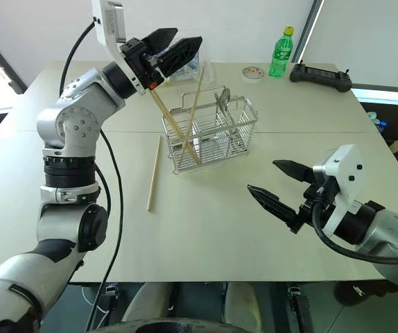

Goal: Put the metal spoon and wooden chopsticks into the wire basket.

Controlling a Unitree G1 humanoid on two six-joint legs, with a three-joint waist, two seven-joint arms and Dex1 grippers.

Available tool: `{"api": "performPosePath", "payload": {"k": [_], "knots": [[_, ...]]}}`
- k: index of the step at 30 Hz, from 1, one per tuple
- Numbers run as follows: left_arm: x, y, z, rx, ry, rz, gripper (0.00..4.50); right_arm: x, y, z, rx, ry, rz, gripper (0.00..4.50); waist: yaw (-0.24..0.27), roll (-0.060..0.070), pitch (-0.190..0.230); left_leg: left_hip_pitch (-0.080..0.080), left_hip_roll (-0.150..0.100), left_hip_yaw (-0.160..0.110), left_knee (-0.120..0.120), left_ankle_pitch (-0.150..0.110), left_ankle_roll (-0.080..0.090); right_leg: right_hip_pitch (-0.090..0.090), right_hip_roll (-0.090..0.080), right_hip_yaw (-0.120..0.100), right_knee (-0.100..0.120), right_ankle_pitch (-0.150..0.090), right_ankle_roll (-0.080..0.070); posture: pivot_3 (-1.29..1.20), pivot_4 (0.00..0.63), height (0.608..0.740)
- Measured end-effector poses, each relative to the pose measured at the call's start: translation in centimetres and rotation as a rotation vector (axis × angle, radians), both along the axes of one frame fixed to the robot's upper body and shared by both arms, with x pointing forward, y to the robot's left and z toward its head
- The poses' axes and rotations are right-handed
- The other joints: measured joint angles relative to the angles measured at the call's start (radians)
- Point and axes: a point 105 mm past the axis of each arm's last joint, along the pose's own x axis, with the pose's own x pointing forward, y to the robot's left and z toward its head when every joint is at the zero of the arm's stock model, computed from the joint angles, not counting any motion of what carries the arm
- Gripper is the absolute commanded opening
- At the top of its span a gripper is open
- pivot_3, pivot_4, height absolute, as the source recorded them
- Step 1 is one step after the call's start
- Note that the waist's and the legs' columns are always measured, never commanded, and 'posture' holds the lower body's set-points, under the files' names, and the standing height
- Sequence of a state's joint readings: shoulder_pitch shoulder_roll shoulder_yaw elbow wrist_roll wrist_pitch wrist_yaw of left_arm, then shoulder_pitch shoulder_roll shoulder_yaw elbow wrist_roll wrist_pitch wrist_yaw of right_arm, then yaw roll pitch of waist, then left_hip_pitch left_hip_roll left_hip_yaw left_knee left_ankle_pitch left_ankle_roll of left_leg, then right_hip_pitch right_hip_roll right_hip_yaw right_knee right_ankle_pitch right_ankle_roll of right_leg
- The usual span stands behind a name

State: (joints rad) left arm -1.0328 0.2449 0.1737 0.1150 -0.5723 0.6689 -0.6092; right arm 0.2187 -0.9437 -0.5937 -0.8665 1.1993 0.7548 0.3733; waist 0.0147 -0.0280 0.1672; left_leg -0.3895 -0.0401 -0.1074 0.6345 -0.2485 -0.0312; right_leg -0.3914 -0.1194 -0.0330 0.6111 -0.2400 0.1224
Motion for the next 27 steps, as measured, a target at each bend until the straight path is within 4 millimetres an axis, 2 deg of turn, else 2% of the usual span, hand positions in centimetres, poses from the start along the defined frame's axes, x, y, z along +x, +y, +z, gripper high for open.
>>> {"api": "performPosePath", "payload": {"k": [2, 5, 8, 11, 13, 15, 18, 22, 25, 27], "knots": [[-0.1, 0.5, 0.9, 0.007, -0.011, 0.002, 4.44, 0.2, -0.1, -0.1, 0.002, 0.004, -0.004, 3.97, 0.0, 0.0, 0.0, 0.0, 0.0, 0.0, 0.0, 0.0, 0.0, 0.0, 0.0, 0.0, 0.0, 0.0, 0.0, 0.0, 0.15, 0.69], [-0.5, 2.0, 4.1, 0.022, -0.086, 0.023, 4.44, 0.2, 0.1, -0.2, 0.003, 0.007, 0.004, 3.97, -0.002, 0.0, 0.0, 0.0, 0.0, 0.0, -0.001, 0.0, 0.0, -0.001, 0.0, 0.0, 0.0, 0.0, 0.0, 0.0, 0.15, 0.69], [-0.4, 4.7, 7.0, 0.032, -0.138, 0.085, 4.44, 0.3, 0.2, -0.2, 0.002, 0.007, 0.006, 3.97, -0.003, 0.001, 0.0, 0.001, 0.0, 0.0, -0.002, 0.0, 0.0, -0.001, 0.0, 0.0, 0.0, 0.0, 0.0, 0.0, 0.15, 0.69], [1.3, 8.5, 7.6, 0.055, -0.044, 0.197, 4.44, 0.3, 0.2, -0.2, 0.002, 0.007, 0.005, 3.97, -0.003, 0.002, -0.001, 0.001, 0.0, 0.0, -0.002, 0.0, 0.0, -0.001, 0.001, 0.0, 0.001, 0.0, 0.0, 0.0, 0.15, 0.69], [2.7, 11.0, 6.3, 0.086, 0.068, 0.283, 4.44, 0.3, 0.2, -0.3, 0.002, 0.009, 0.001, 3.97, -0.003, 0.002, -0.001, 0.001, 0.0, 0.0, -0.002, 0.0, 0.0, -0.001, 0.001, 0.0, 0.001, 0.0, 0.0, 0.0, 0.15, 0.69], [4.4, 12.8, 3.4, 0.149, 0.226, 0.382, 4.44, 0.3, 0.1, -0.5, 0.009, 0.011, -0.006, 3.97, 0.002, 0.001, 0.0, 0.001, 0.0, -0.001, -0.001, 0.0, 0.0, 0.0, 0.001, -0.001, 0.001, -0.001, 0.001, 0.0, 0.15, 0.69], [5.9, 13.8, -0.3, 0.203, 0.417, 0.481, 4.44, 0.3, 0.3, -0.7, 0.017, 0.018, -0.008, 3.97, 0.005, -0.001, 0.0, -0.001, 0.0, -0.002, -0.001, 0.0, 0.0, -0.001, 0.0, -0.001, 0.0, -0.001, 0.003, 0.0, 0.15, 0.69], [6.7, 12.8, -6.1, 0.28, 0.687, 0.568, 4.44, 0.4, 0.7, -1.3, 0.044, 0.03, -0.013, 3.97, 0.001, -0.001, 0.0, -0.001, 0.0, -0.002, -0.002, 0.0, 0.0, -0.001, -0.001, 0.0, 0.0, -0.001, 0.002, 0.0, 0.15, 0.69], [6.2, 11.4, -10.6, 0.348, 0.854, 0.578, 4.44, 0.4, 1.0, -1.6, 0.05, 0.042, -0.01, 3.97, -0.002, -0.001, 0.0, -0.001, -0.001, -0.001, -0.003, 0.0, 0.0, -0.003, -0.001, 0.0, 0.001, -0.001, 0.002, 0.0, 0.15, 0.69], [5.6, 10.7, -12.8, 0.396, 0.95, 0.585, 4.44, 0.3, 1.0, -1.6, 0.051, 0.041, -0.01, 3.97, -0.005, -0.002, 0.001, -0.002, -0.001, -0.001, -0.003, 0.0, 0.0, -0.004, 0.0, 0.0, 0.002, -0.001, 0.002, 0.0, 0.15, 0.69]]}}
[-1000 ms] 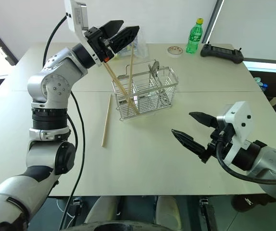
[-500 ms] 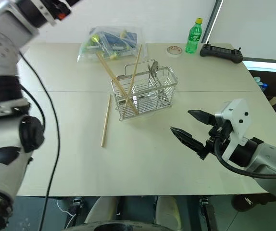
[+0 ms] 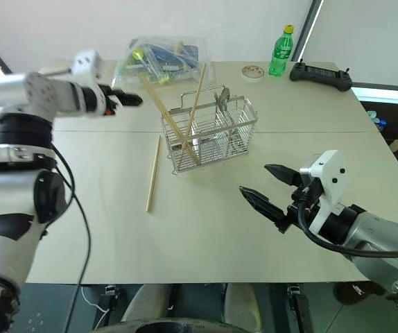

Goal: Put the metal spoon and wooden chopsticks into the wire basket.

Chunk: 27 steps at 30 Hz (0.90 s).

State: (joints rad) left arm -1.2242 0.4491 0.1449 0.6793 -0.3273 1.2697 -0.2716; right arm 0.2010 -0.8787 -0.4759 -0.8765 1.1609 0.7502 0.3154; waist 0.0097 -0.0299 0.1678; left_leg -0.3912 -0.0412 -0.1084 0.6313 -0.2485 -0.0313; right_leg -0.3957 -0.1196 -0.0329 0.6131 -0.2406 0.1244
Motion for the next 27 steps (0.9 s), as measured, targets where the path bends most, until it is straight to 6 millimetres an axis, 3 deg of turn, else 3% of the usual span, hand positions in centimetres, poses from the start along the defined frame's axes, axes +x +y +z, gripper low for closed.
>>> {"api": "performPosePath", "payload": {"k": [6, 12, 16, 27], "knots": [[-1.8, -0.6, -2.1, 0.076, 0.109, -0.013, 4.44, -0.1, 0.0, -0.1, -0.001, -0.002, -0.003, 3.97, 0.003, 0.0, 0.0, 0.001, 0.001, 0.0, 0.0, 0.0, -0.001, 0.0, 0.001, 0.0, 0.001, 0.0, 0.0, 0.0, 0.15, 0.69], [-2.6, -3.0, -4.6, 0.138, 0.177, -0.085, 4.44, -0.5, 0.5, -0.1, 0.02, -0.013, -0.017, 3.97, 0.008, 0.0, 0.0, 0.001, 0.0, 0.0, 0.001, 0.002, -0.004, 0.002, -0.001, 0.0, -0.001, 0.0, 0.0, 0.0, 0.15, 0.69], [-2.4, -4.5, -5.3, 0.158, 0.171, -0.124, 4.44, -0.6, 0.9, -0.2, 0.034, -0.018, -0.016, 3.97, 0.006, 0.0, 0.0, 0.001, 0.0, 0.0, 0.0, 0.002, -0.004, 0.001, -0.001, 0.0, -0.001, 0.0, 0.0, 0.0, 0.15, 0.69], [-0.4, -5.9, -7.1, 0.22, 0.147, -0.157, 4.44, -0.9, 0.8, -0.4, 0.054, -0.019, -0.058, 3.97, 0.03, 0.001, 0.0, 0.0, 0.0, 0.0, 0.001, 0.002, -0.004, 0.002, -0.001, 0.0, -0.002, 0.0, 0.0, 0.0, 0.15, 0.69]]}}
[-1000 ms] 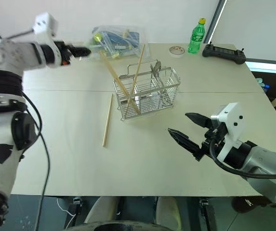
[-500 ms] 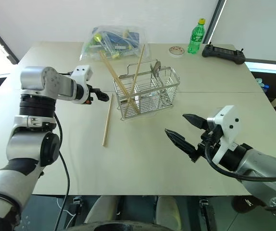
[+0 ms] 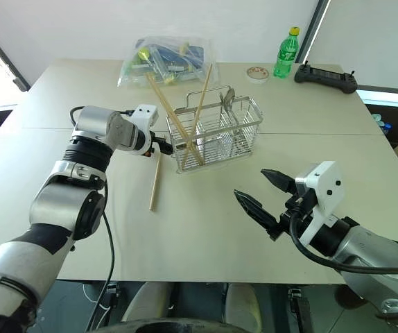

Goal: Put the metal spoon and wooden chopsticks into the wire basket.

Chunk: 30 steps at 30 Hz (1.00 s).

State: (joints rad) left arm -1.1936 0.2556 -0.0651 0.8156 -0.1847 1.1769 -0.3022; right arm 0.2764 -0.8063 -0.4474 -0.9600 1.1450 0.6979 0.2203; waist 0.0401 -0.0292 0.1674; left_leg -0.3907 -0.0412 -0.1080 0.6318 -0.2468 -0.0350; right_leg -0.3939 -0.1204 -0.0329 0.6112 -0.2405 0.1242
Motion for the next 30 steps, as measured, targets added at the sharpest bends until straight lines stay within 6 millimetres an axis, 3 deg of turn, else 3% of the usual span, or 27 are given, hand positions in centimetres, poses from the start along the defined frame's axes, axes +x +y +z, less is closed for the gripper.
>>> {"api": "performPosePath", "payload": {"k": [8, 11, 18, 30], "knots": [[0.44, -0.8, -0.63, 0.013, 0.003, -0.031, 4.44, 0.08, -0.14, 0.41, 0.013, -0.016, -0.015, 3.97, 0.003, 0.005, -0.003, 0.002, 0.0, 0.0, 0.001, 0.0, 0.0, 0.004, 0.0, -0.001, 0.0, -0.002, 0.003, 0.0, 0.15, 0.69], [0.57, -0.83, -0.77, 0.022, 0.004, -0.029, 3.65, 0.09, -0.28, 0.47, 0.012, -0.019, -0.023, 3.97, 0.003, 0.005, -0.003, 0.002, 0.0, 0.0, 0.001, 0.0, 0.0, 0.005, 0.0, -0.001, 0.0, -0.002, 0.003, 0.0, 0.15, 0.69], [0.64, -0.61, -0.77, -0.007, 0.015, -0.008, 0.18, -0.02, -0.69, 0.49, -0.001, -0.017, -0.036, 3.97, 0.003, 0.005, -0.003, 0.001, 0.0, 0.0, 0.001, 0.0, 0.0, 0.004, -0.001, -0.001, 0.0, -0.002, 0.003, 0.0, 0.15, 0.69], [0.65, -0.37, -0.73, -0.066, 0.03, 0.035, 0.06, -0.07, -0.49, 0.79, -0.005, -0.018, -0.012, 3.97, 0.0, 0.005, -0.003, 0.002, 0.0, 0.0, 0.001, 0.0, 0.0, 0.004, -0.001, -0.001, 0.0, -0.002, 0.004, 0.0, 0.15, 0.69]]}}
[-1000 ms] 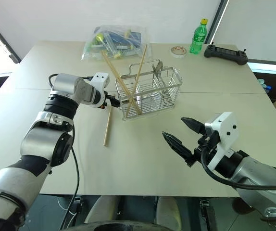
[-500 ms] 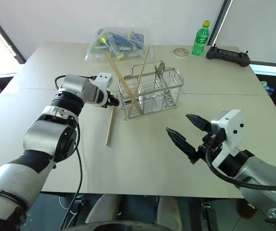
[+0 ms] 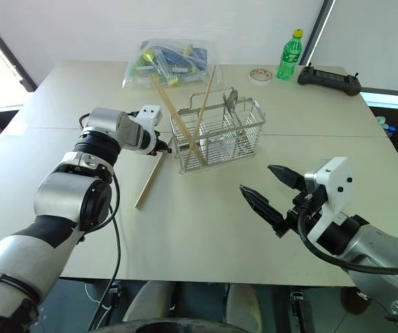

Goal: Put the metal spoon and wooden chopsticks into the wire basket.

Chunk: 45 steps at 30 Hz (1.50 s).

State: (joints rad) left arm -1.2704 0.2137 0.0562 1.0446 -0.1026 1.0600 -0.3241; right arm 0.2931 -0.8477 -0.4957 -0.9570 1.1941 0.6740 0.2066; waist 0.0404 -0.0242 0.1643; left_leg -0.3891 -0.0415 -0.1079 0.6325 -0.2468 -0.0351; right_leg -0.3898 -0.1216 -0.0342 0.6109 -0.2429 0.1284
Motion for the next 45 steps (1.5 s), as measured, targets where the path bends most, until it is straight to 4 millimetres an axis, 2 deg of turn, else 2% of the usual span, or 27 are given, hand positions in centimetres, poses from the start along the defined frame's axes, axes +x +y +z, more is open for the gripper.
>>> {"api": "performPosePath", "payload": {"k": [2, 5, 8, 11, 14, 16, 17, 19, 20, 23, 25, 27, 30, 36, 39, 44, 45], "knots": [[0.1, 0.2, 0.1, -0.02, 0.001, 0.02, 0.06, 0.0, 0.0, 0.0, -0.002, 0.003, 0.008, 3.97, -0.001, 0.0, 0.0, 0.0, 0.0, 0.0, 0.0, 0.0, 0.0, 0.0, 0.0, 0.0, 0.0, 0.0, 0.0, 0.0, 0.15, 0.69], [0.5, 1.9, 0.4, -0.089, -0.011, 0.115, 0.06, 0.0, 0.0, -0.1, -0.02, 0.015, 0.028, 3.97, -0.005, -0.001, 0.001, 0.0, 0.001, 0.001, 0.0, 0.0, 0.0, -0.002, 0.001, 0.0, 0.0, 0.0, 0.0, 0.0, 0.15, 0.69], [1.8, 5.9, 2.3, -0.142, -0.124, 0.271, 0.06, -0.2, 0.0, -0.4, -0.034, 0.037, 0.047, 3.97, -0.01, -0.003, 0.002, -0.001, 0.002, 0.001, -0.002, 0.0, 0.0, -0.005, 0.002, 0.0, 0.001, 0.001, -0.002, 0.0, 0.15, 0.69], [3.0, 9.2, 5.1, -0.138, -0.294, 0.371, 0.06, -0.1, -0.4, -0.3, -0.046, 0.044, 0.05, 3.97, -0.002, -0.003, 0.002, -0.002, 0.002, 0.001, -0.002, 0.0, 0.0, -0.004, 0.002, 0.0, 0.001, 0.002, -0.003, 0.0, 0.15, 0.69], [3.8, 11.8, 9.0, -0.212, -0.513, 0.456, 0.06, 0.0, -0.5, -0.3, -0.041, 0.056, 0.057, 3.97, 0.001, -0.004, 0.002, -0.002, 0.002, 0.001, -0.001, 0.0, -0.001, -0.004, 0.0, 0.001, 0.0, 0.002, -0.003, 0.0, 0.15, 0.69], [3.8, 13.4, 12.8, -0.272, -0.712, 0.49, 0.06, 0.0, -0.6, -0.4, -0.034, 0.065, 0.059, 3.97, 0.001, -0.005, 0.003, -0.003, 0.002, 0.001, -0.001, 0.001, -0.002, -0.004, -0.001, 0.001, 0.0, 0.002, -0.003, 0.0, 0.15, 0.69], [3.5, 13.8, 15.5, -0.329, -0.836, 0.485, 0.06, 0.0, -0.5, -0.4, -0.035, 0.07, 0.064, 3.97, 0.001, -0.006, 0.003, -0.003, 0.002, 0.001, -0.001, 0.001, -0.002, -0.004, -0.002, 0.001, -0.001, 0.002, -0.003, 0.0, 0.15, 0.69], [2.5, 13.7, 20.1, -0.416, -1.017, 0.444, 0.06, 0.0, -0.5, -0.4, -0.037, 0.077, 0.068, 3.97, 0.002, -0.006, 0.004, -0.004, 0.001, 0.001, -0.001, 0.001, -0.003, -0.004, -0.002, 0.0, -0.002, 0.002, -0.003, 0.0, 0.15, 0.69], [1.5, 13.3, 23.1, -0.483, -1.123, 0.404, 0.06, 0.0, -0.5, -0.4, -0.034, 0.08, 0.073, 3.97, 0.001, -0.007, 0.004, -0.004, 0.001, 0.001, -0.001, 0.001, -0.003, -0.003, -0.003, 0.001, -0.003, 0.002, -0.003, 0.0, 0.15, 0.69], [-1.7, 11.0, 29.9, -0.614, -1.338, 0.251, 0.06, 0.2, -0.5, -0.1, -0.028, 0.075, 0.076, 3.97, 0.001, -0.006, 0.003, -0.003, 0.0, 0.001, -0.001, 0.001, -0.003, -0.001, -0.003, 0.0, -0.005, 0.003, -0.003, 0.0, 0.15, 0.69], [-4.0, 8.4, 32.9, -0.684, -1.426, 0.106, 0.06, 0.3, -0.5, 0.0, -0.031, 0.069, 0.078, 3.97, 0.001, -0.005, 0.003, -0.003, 0.0, 0.001, -0.001, 0.001, -0.003, 0.0, -0.003, 0.0, -0.006, 0.003, -0.002, 0.0, 0.15, 0.69], [-5.6, 5.8, 34.1, -0.718, -1.454, -0.024, 0.06, 0.3, -0.5, 0.0, -0.032, 0.072, 0.078, 3.97, 0.0, -0.004, 0.002, -0.002, 0.0, 0.001, -0.001, 0.001, -0.002, 0.001, -0.003, 0.0, -0.006, 0.003, -0.002, 0.0, 0.15, 0.69], [-6.5, 2.4, 33.2, -0.739, -1.41, -0.174, 0.06, 0.3, -0.6, -0.1, -0.031, 0.078, 0.079, 3.97, -0.001, -0.003, 0.002, -0.001, 0.0, 0.001, 0.0, 0.001, -0.002, 0.001, -0.001, 0.0, -0.006, 0.003, -0.002, 0.0, 0.15, 0.69], [-6.0, -2.6, 27.3, -0.663, -1.243, -0.36, 0.06, 0.2, -0.7, -0.4, -0.027, 0.091, 0.07, 3.97, -0.003, -0.003, 0.002, -0.001, 0.002, 0.001, 0.0, 0.001, -0.002, 0.0, 0.003, 0.001, -0.006, 0.004, -0.006, 0.0, 0.15, 0.69], [-6.3, -3.8, 25.6, -0.621, -1.214, -0.417, 0.06, 0.0, -0.8, -0.5, -0.026, 0.095, 0.061, 3.97, -0.002, -0.002, 0.002, -0.001, 0.002, 0.001, -0.001, 0.001, -0.002, 0.0, 0.003, 0.001, -0.006, 0.004, -0.007, 0.0, 0.15, 0.69], [-5.8, -5.5, 20.8, -0.584, -1.101, -0.445, 0.06, -0.2, -1.0, -0.4, -0.024, 0.081, 0.037, 3.97, 0.0, -0.002, 0.002, -0.002, 0.002, 0.001, 0.0, 0.001, -0.002, 0.001, 0.003, 0.001, -0.008, 0.003, -0.009, 0.0, 0.15, 0.69], [-5.7, -5.6, 20.3, -0.58, -1.09, -0.445, 0.06, -0.2, -1.0, -0.5, -0.023, 0.083, 0.037, 3.97, 0.0, -0.002, 0.002, -0.002, 0.002, 0.001, 0.0, 0.001, -0.002, 0.001, 0.003, 0.001, -0.008, 0.003, -0.009, 0.0, 0.15, 0.69]]}}
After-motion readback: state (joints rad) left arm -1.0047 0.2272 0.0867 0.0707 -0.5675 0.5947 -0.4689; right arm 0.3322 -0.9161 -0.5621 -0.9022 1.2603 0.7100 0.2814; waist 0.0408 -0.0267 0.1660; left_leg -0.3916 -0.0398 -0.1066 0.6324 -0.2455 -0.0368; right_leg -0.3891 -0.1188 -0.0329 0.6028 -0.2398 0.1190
